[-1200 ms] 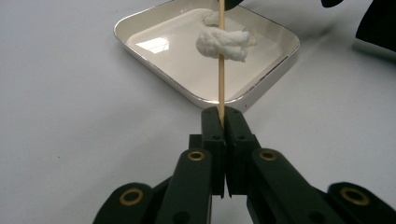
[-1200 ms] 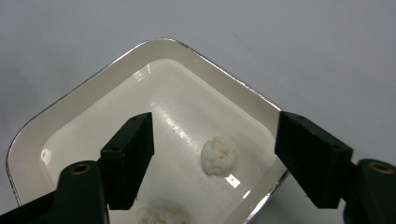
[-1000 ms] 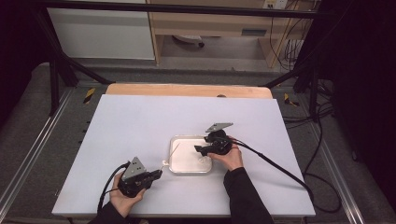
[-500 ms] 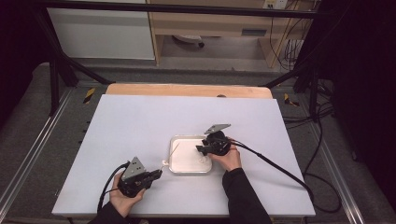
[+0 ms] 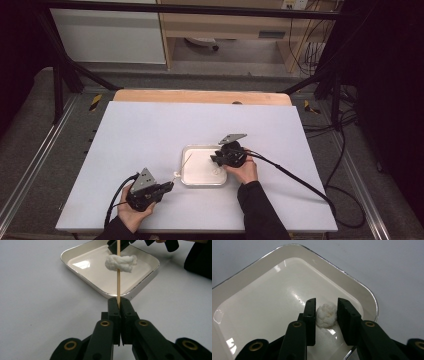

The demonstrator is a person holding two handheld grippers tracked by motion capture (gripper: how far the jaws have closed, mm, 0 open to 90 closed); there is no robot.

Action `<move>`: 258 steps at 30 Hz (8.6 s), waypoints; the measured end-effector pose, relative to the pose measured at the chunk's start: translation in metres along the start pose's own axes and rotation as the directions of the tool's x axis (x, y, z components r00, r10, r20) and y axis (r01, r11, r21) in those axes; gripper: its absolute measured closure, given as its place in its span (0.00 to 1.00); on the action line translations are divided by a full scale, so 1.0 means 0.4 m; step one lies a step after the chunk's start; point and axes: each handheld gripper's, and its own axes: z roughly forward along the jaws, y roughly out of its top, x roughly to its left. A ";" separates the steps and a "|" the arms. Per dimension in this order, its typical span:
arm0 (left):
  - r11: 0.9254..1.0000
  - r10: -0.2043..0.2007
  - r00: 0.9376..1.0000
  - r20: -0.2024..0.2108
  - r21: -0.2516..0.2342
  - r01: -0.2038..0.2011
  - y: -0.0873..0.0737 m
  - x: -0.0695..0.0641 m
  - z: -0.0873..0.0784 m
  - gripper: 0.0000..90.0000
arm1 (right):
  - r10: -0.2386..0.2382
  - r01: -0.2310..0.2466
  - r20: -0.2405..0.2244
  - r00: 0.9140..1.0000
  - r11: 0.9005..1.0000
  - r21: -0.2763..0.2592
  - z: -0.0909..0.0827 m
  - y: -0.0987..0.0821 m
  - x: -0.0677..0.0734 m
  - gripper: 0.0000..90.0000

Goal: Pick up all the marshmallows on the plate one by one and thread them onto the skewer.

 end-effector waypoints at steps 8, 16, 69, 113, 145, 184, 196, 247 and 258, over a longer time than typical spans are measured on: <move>1.000 0.001 1.000 0.001 -0.004 -0.001 0.000 -0.001 -0.001 0.98 | 0.010 -0.011 -0.024 1.000 1.000 -0.027 -0.025 0.012 0.001 0.79; 1.000 0.004 1.000 0.001 -0.005 -0.004 0.001 -0.002 0.000 0.98 | 0.009 -0.017 -0.083 0.996 0.995 -0.094 -0.075 0.027 0.020 0.79; 0.998 0.047 0.998 0.037 -0.036 -0.045 0.008 -0.023 0.000 0.98 | 0.026 -0.167 -0.425 0.905 0.940 -0.298 -0.184 0.096 0.094 0.80; 0.990 0.141 0.990 0.017 0.022 -0.141 0.007 -0.037 0.015 0.99 | 0.045 -0.202 -0.543 0.839 0.951 -0.233 -0.141 0.068 0.126 0.89; 0.984 0.173 0.985 0.008 0.048 -0.174 0.010 -0.050 0.023 0.99 | 0.018 -0.166 -0.538 0.843 0.960 -0.228 -0.133 0.054 0.144 0.90; 0.991 0.126 0.992 0.030 0.037 -0.127 0.010 -0.053 0.027 0.99 | 0.012 -0.179 -0.561 0.828 0.953 -0.244 -0.121 0.041 0.154 0.90; 0.993 0.115 0.993 0.033 0.036 -0.116 0.010 -0.052 0.026 0.99 | 0.010 -0.180 -0.558 0.830 0.952 -0.250 -0.114 0.036 0.157 0.91; 0.999 0.038 0.998 0.046 0.002 -0.039 0.014 -0.027 0.018 0.98 | -0.075 0.054 -0.148 0.986 0.989 -0.141 -0.135 -0.025 0.093 0.11; 0.999 0.035 0.998 0.047 0.010 -0.035 0.012 -0.025 0.020 0.98 | -0.046 0.037 -0.128 0.991 0.997 -0.074 -0.106 -0.062 0.049 0.24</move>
